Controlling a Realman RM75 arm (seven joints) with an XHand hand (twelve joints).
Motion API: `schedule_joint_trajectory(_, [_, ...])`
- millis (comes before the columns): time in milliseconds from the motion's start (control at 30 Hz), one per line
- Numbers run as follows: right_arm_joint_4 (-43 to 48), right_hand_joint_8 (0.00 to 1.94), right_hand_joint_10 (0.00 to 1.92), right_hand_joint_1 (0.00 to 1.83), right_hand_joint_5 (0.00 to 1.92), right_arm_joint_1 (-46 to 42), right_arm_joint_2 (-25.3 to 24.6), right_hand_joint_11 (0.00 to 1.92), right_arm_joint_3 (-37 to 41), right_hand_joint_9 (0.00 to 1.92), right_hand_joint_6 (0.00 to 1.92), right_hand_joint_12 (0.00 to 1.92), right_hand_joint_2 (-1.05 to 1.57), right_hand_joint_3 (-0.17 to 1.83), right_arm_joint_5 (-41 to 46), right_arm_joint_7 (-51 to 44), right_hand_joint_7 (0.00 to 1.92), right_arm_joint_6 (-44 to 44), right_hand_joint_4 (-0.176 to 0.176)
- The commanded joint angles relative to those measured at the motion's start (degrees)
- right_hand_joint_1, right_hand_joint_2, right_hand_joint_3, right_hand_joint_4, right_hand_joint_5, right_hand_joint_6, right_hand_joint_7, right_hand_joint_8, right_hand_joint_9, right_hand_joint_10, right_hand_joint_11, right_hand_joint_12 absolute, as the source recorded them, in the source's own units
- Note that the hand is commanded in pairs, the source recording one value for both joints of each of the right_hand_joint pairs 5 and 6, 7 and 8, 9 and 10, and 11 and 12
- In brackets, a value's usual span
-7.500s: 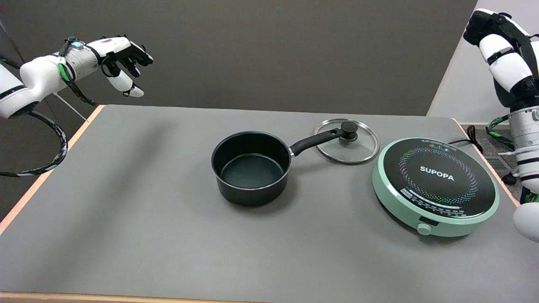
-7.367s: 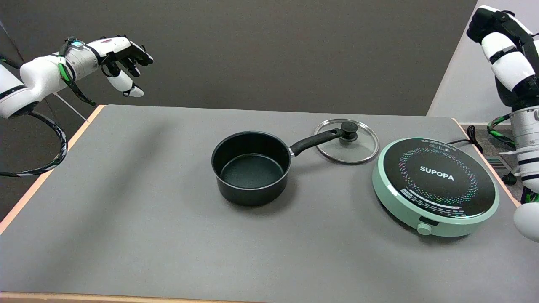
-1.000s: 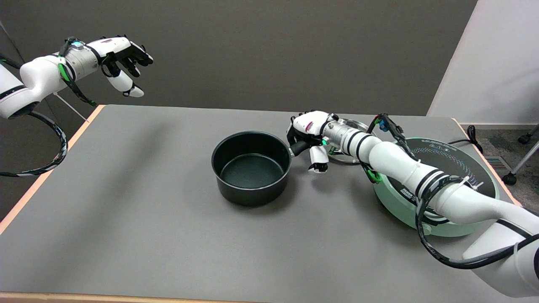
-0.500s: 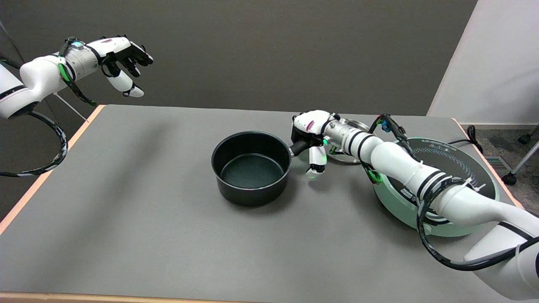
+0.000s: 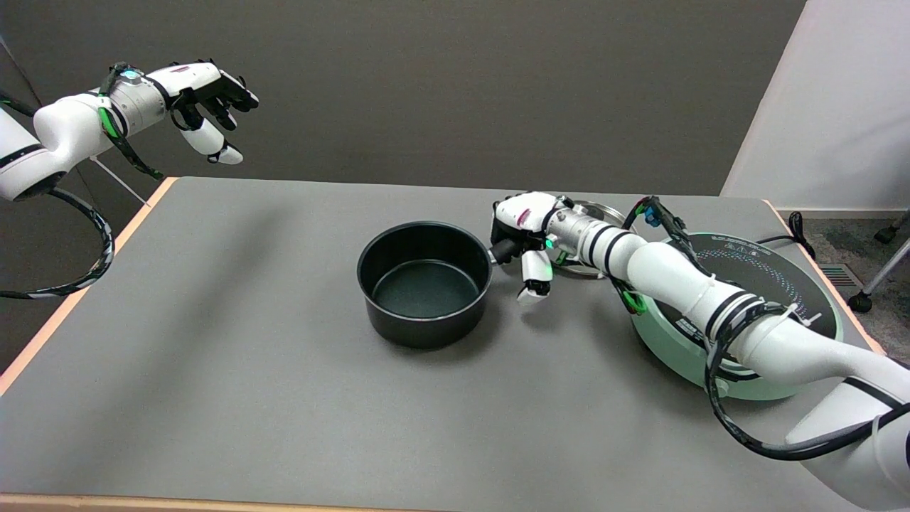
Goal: Pick up the pot.
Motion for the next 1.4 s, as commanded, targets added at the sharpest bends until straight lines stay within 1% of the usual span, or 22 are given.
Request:
schedule_joint_trajectory(33, [0.01,1.4,1.4,1.18,1.4,-1.63,0.2,1.4,0.26,1.4,1.4,1.4,-0.69,1.64,0.7,1.1,1.4,-5.24,-0.088])
schedule_joint_trajectory(100, [-0.07,1.48,1.48,1.18,1.48,-1.63,0.2,1.48,0.34,1.48,1.48,1.48,-0.62,1.67,0.39,2.91,1.48,-6.24,-0.106])
schedule_joint_trajectory(133, [-0.08,1.5,1.5,1.18,1.5,-1.63,0.2,1.5,0.34,1.5,1.5,1.5,-0.58,1.65,0.37,3.41,1.5,-6.32,-0.109])
schedule_joint_trajectory(167, [-0.17,1.6,1.6,1.18,1.6,-1.63,0.2,1.6,0.33,1.6,1.6,1.6,-0.42,1.49,0.15,4.27,1.6,-6.33,-0.111])
schedule_joint_trajectory(200, [-0.31,1.69,1.69,1.19,1.69,-1.54,0.2,1.69,0.25,1.69,1.69,1.69,-0.27,1.34,0.15,4.58,1.69,-6.49,-0.098])
schedule_joint_trajectory(233, [-0.32,1.76,1.76,1.19,1.76,-1.38,0.2,1.76,0.16,1.76,1.76,1.76,-0.19,1.28,0.14,4.72,1.76,-6.64,-0.078])
schedule_joint_trajectory(333, [-0.22,1.87,1.87,1.22,1.87,-0.91,0.2,1.87,0.11,1.87,1.87,1.87,-0.13,1.25,-0.66,4.32,1.87,-6.7,-0.044])
schedule_joint_trajectory(400, [0.17,1.89,1.89,1.24,1.89,-0.67,0.2,1.89,0.66,1.89,1.89,1.89,-0.1,1.18,-0.88,4.09,1.89,-6.25,-0.038])
schedule_joint_trajectory(467, [0.65,1.92,1.92,1.32,1.92,-0.42,0.37,1.92,0.98,1.92,1.92,1.92,0.03,0.86,-0.88,4.09,1.92,-6.55,-0.032])
schedule_joint_trajectory(567, [1.13,1.9,1.9,1.34,1.9,0.06,0.93,1.9,1.24,1.9,1.9,1.9,0.07,0.89,-0.16,4.09,1.9,-6.08,-0.036])
schedule_joint_trajectory(633, [1.38,1.91,1.91,1.34,1.91,0.21,1.08,1.91,1.81,1.91,1.91,1.91,0.08,1.05,0.14,4.09,1.91,-5.99,-0.036])
schedule_joint_trajectory(700, [1.7,1.91,1.91,1.32,1.91,0.29,1.08,1.91,2.42,1.91,1.91,1.91,0.13,1.32,0.15,4.09,1.91,-5.83,-0.04])
schedule_joint_trajectory(833, [2.18,1.91,1.91,1.31,1.91,0.53,1.08,1.91,2.9,1.91,1.91,1.91,0.15,1.66,0.16,4.09,1.91,-5.43,-0.044])
schedule_joint_trajectory(933, [2.57,1.91,1.91,1.31,1.91,0.52,1.08,1.91,3.05,1.91,1.91,1.91,0.14,1.8,0.62,4.09,1.91,-4.87,-0.046])
schedule_joint_trajectory(967, [2.64,1.91,1.91,1.31,1.91,0.45,1.08,1.91,3.05,1.91,1.91,1.91,0.14,1.8,0.63,4.09,1.91,-4.64,-0.046])
schedule_joint_trajectory(1067, [2.73,1.91,1.91,1.31,1.91,0.37,1.08,1.91,3.05,1.91,1.91,1.91,0.14,1.81,0.71,4.09,1.91,-4.56,-0.046])
schedule_joint_trajectory(1133, [2.89,1.92,1.92,1.31,1.92,0.29,1.08,1.92,3.05,1.92,1.92,1.92,0.19,1.76,0.71,4.08,1.92,-4.32,-0.044])
schedule_joint_trajectory(1167, [3.05,1.92,1.92,1.32,1.92,0.29,1.08,1.92,3.05,1.92,1.92,1.92,0.28,1.66,0.71,4.01,1.92,-4.15,-0.04])
schedule_joint_trajectory(1233, [3.29,1.92,1.92,1.3,1.92,0.29,1.08,1.92,3.05,1.92,1.92,1.92,0.47,1.31,0.8,4.01,1.92,-3.49,-0.036])
schedule_joint_trajectory(1300, [3.44,1.92,1.92,1.25,1.92,0.29,1.08,1.92,3.05,1.92,1.92,1.92,0.65,1.08,1.21,4.01,1.92,-2.94,-0.034])
schedule_joint_trajectory(1333, [3.44,1.92,1.92,1.24,1.92,0.29,1.08,1.92,3.05,1.92,1.92,1.92,0.69,1.05,1.54,4.01,1.92,-2.51,-0.033])
schedule_joint_trajectory(1400, [3.46,1.92,1.92,1.23,1.92,0.28,1.08,1.92,3.06,1.92,1.92,1.92,0.68,1.08,1.99,4.01,1.92,-1.9,-0.032])
